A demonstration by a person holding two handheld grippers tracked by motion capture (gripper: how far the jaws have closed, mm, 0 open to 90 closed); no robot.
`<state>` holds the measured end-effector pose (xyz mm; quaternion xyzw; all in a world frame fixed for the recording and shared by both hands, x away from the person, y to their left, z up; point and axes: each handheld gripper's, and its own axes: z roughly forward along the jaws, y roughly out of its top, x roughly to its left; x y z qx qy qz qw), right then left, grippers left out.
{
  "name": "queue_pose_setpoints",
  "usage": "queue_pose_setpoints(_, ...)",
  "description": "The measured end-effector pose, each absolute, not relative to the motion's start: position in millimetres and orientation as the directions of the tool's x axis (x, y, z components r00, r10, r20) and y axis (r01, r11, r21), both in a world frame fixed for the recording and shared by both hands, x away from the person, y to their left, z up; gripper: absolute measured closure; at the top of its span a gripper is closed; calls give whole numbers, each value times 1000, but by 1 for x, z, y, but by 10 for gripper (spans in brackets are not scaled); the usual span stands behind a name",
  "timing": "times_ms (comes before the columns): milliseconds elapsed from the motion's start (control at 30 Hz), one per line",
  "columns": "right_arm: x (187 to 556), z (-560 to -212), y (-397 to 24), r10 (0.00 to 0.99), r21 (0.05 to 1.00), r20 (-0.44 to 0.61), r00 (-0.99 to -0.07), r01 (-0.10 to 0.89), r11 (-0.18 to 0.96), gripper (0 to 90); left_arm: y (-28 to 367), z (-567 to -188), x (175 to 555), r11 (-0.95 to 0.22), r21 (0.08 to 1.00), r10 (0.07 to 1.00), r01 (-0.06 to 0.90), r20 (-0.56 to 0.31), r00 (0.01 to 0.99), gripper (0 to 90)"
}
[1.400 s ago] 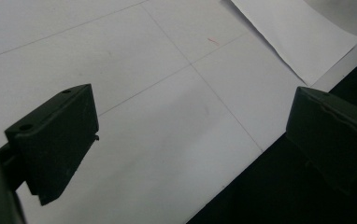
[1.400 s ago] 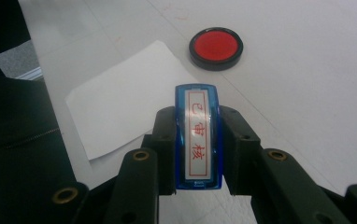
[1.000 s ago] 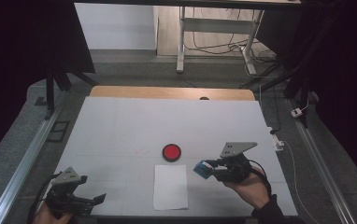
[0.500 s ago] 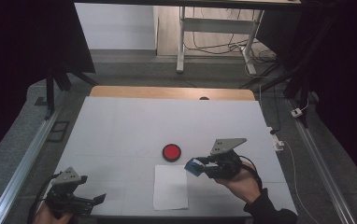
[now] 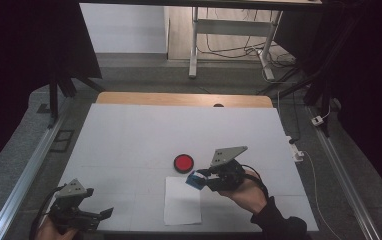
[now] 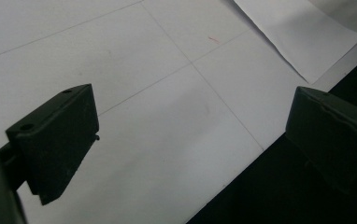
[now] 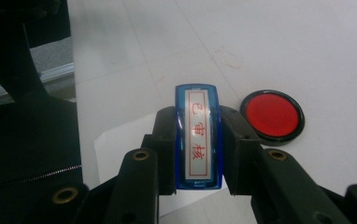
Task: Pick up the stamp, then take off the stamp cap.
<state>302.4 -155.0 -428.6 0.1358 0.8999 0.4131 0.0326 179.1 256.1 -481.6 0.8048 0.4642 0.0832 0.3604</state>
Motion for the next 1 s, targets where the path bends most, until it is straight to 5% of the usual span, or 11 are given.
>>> queue_pose_setpoints(1000, 297, -426, -136, 191, 766, 58, -980, 166, 621, 700, 255, -480, 178, -328, 668, 787, 668, -198, 584, 16)
